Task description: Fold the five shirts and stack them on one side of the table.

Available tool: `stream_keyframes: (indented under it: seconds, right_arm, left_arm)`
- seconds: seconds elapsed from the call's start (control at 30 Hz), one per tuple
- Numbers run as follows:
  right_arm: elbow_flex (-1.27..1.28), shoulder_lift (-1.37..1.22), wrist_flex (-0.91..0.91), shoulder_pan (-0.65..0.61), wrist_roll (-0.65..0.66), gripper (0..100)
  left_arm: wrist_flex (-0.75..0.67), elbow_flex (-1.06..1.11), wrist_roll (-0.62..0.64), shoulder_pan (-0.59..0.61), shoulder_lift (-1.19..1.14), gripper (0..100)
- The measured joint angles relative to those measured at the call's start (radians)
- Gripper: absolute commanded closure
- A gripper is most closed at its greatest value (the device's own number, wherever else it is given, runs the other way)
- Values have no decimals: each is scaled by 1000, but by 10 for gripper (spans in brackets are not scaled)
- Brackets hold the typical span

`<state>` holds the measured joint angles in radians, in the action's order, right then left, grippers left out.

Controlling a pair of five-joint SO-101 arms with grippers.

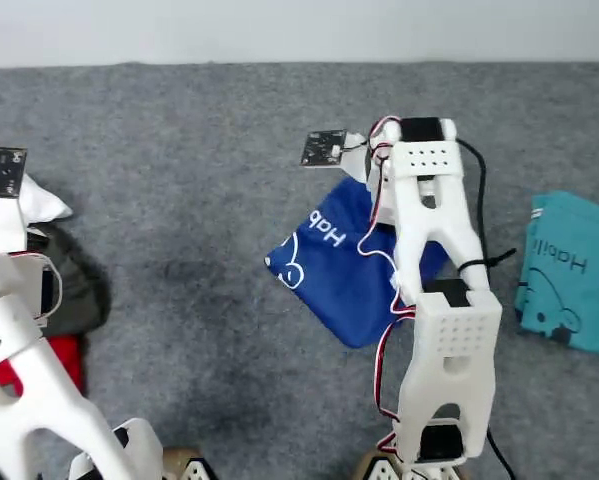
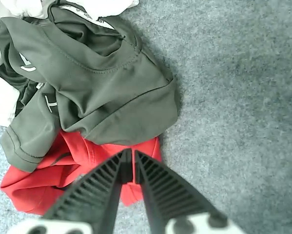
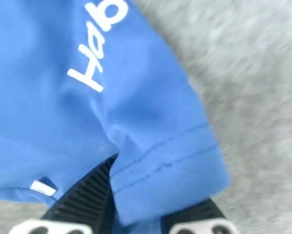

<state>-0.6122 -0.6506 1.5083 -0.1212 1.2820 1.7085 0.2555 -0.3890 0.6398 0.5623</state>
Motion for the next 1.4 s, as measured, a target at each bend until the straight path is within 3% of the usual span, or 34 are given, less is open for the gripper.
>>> stream_keyframes:
  seconds: [0.13,0.53,0.73,0.87,1.07,1.2,1.4]
  right_arm:
    - [-48,-2,-8,2,-114,784]
    - [-250,-2,239,5,-1046,785]
    - [-258,-2,245,5,-1456,781]
    - [-218,63,245,-18,-1570,698]
    - [55,310,245,-101,-1772,521]
    - [224,341,230,-120,-1892,520]
    - [436,316,2,-126,-1975,520]
  left_arm:
    - [0,0,0,0,0,986]
    - [0,0,0,0,0,986]
    - [0,0,0,0,0,986]
    - [0,0,0,0,0,986]
    - [0,0,0,0,0,986]
    - [0,0,0,0,0,986]
    - [0,0,0,0,0,986]
